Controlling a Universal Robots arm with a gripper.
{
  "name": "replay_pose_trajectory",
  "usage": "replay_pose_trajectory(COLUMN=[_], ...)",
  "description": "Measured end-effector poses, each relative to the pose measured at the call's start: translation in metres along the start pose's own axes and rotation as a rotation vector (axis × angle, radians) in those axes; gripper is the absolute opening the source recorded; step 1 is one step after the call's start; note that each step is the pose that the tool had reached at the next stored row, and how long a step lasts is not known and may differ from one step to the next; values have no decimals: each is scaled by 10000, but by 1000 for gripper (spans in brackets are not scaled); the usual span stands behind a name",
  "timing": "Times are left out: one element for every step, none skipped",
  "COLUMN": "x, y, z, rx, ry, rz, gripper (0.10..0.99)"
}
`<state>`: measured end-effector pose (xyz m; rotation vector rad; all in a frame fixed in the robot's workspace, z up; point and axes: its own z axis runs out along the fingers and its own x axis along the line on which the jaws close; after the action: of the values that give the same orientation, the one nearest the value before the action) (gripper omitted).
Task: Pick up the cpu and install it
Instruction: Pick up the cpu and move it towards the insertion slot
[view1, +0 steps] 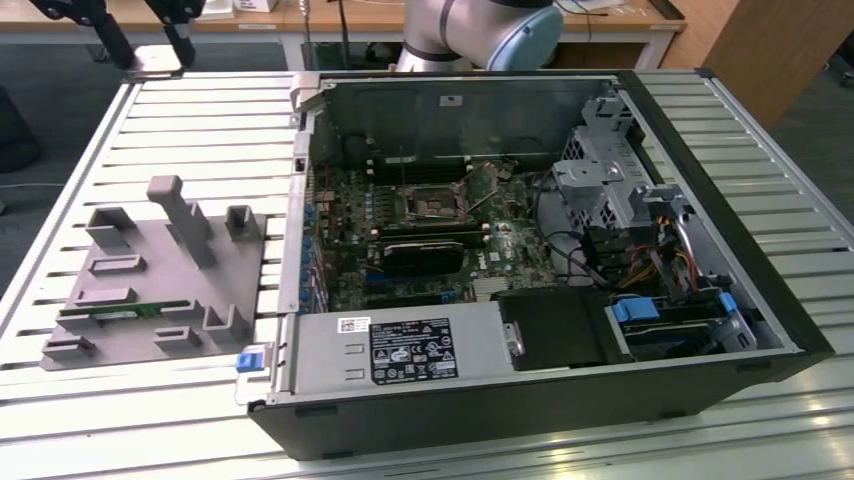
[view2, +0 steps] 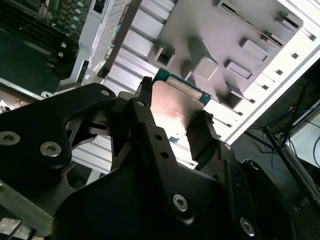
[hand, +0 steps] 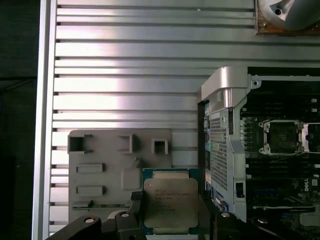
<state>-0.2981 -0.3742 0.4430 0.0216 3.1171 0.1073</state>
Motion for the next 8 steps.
replay_pose_trajectory(x=[-26, -54, -80, -105, -130, -154, -176, -197], y=[2, 5, 6, 6, 7, 7, 7, 8], z=[1, 2, 2, 3, 4, 5, 6, 6], rx=[-1, -1, 0, -1, -1, -1, -1, 0], ry=[-1, -1, -1, 0, 0, -1, -1, 0], rz=[-1, -1, -1, -1, -1, -2, -1, -1], gripper=[529, 529, 529, 529, 529, 529, 529, 529])
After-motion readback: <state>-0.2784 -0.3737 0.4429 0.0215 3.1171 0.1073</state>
